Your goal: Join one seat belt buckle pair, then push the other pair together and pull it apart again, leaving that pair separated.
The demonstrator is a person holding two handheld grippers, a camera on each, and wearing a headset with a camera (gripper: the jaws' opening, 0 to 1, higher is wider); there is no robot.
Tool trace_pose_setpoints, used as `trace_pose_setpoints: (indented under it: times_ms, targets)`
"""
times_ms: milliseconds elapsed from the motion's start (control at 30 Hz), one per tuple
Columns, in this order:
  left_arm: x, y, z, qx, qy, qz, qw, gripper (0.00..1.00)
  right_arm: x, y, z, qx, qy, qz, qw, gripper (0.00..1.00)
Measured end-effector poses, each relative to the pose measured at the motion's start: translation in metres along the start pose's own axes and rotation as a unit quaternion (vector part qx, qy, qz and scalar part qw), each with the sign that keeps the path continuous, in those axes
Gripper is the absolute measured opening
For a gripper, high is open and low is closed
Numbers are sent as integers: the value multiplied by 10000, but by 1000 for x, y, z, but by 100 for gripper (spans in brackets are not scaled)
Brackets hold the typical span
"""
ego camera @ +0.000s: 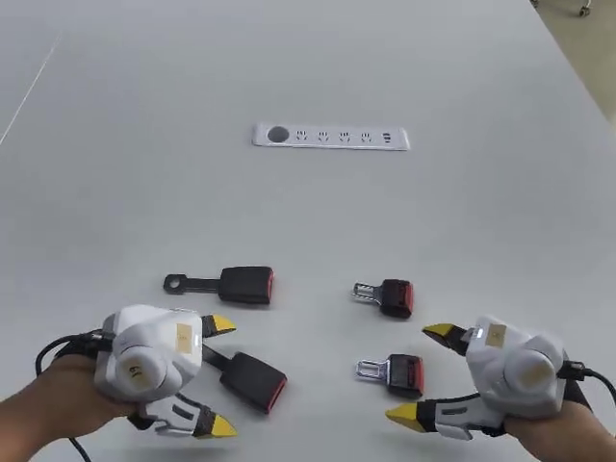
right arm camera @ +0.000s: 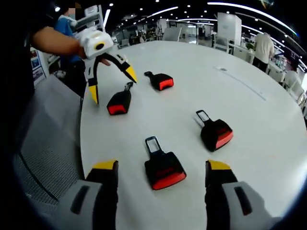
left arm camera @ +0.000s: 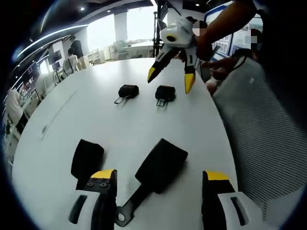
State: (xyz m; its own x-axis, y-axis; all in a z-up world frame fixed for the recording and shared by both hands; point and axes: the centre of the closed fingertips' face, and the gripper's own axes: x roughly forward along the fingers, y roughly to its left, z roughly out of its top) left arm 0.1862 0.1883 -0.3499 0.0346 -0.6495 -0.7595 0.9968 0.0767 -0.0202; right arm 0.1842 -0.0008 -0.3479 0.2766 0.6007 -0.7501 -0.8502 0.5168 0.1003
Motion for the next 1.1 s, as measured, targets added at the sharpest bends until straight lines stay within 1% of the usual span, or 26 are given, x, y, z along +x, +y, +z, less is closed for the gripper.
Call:
trace_pose_setpoints:
  times_ms: [33,67,100,133,167,200,233,300,333,367,400,467,500,533,567,600,633,667,733,767,833,900,967,1000,1067,1100]
  targets:
    - [6,1,-4,62,84,-85,9999,73,1,0,-2,-35,61,43,10000,74]
    - [9,0,-9,145,240,-175,9995,72,2,1,-5,-103,155,110,9998,72]
    - [14,-1,-9,441,325,-270,9981,72,3,1,-6,-152,194,123,9996,71]
    - [16,-2,-8,525,311,-309,9977,71,4,1,-6,-233,231,132,9994,70]
    - [18,-2,-7,535,313,-346,9975,70,4,1,-6,-267,245,161,9992,70]
    - [19,-4,-8,595,357,-415,9967,68,5,2,-6,-260,267,222,9991,70]
    - [21,-5,-8,737,414,-486,9952,66,6,2,-6,-237,279,265,9990,68]
    - [24,-6,-10,871,503,-567,9933,63,9,0,-7,-235,307,298,9988,65]
    - [26,-8,-13,1012,608,-668,9908,60,10,0,-8,-245,353,306,9986,64]
    - [27,-11,-10,1079,551,-796,9894,59,12,0,-9,-254,398,334,9983,63]
    - [27,-8,-6,1042,500,-713,9907,58,12,1,-9,-259,416,363,9981,62]
    - [27,-7,-4,1065,510,-745,9902,57,13,5,-9,-271,425,464,9977,58]
    - [27,-7,-4,1077,510,-753,9900,55,14,7,-9,-244,437,550,9972,54]
    - [26,-7,-4,1099,497,-780,9896,52,14,8,-11,-252,489,570,9969,52]
    - [25,-7,-4,1098,482,-785,9897,49,14,7,-17,-388,663,555,9955,49]
    - [24,-4,-4,1040,484,-773,9904,44,14,6,-19,-530,739,530,9944,46]
    - [22,-5,-5,852,523,-822,9916,41,15,5,-16,-665,656,498,9944,45]
    - [22,-2,-3,831,473,-755,9926,41,15,6,-18,-603,689,497,9946,43]
    - [22,-2,-3,814,437,-719,9931,40,14,2,-18,-700,730,447,9939,38]
    - [22,-1,-3,763,439,-659,9939,39,14,1,-18,-767,737,472,9932,38]
    - [22,1,-2,625,410,-515,9959,38,14,1,-18,-751,782,486,9929,37]
    - [22,5,-3,283,342,-269,9987,38,14,0,-19,-825,840,555,9915,36]
    - [21,8,-2,5,281,-34,9996,37,13,0,-19,-898,942,698,9890,36]
    - [22,9,-3,-42,311,40,9995,37,13,0,-19,-915,995,748,9880,36]
    - [22,8,-3,-86,370,102,9992,37,13,0,-19,-973,1181,848,9846,36]
    - [22,9,-3,-241,382,169,9988,37,13,-1,-20,-1149,1321,923,9802,36]
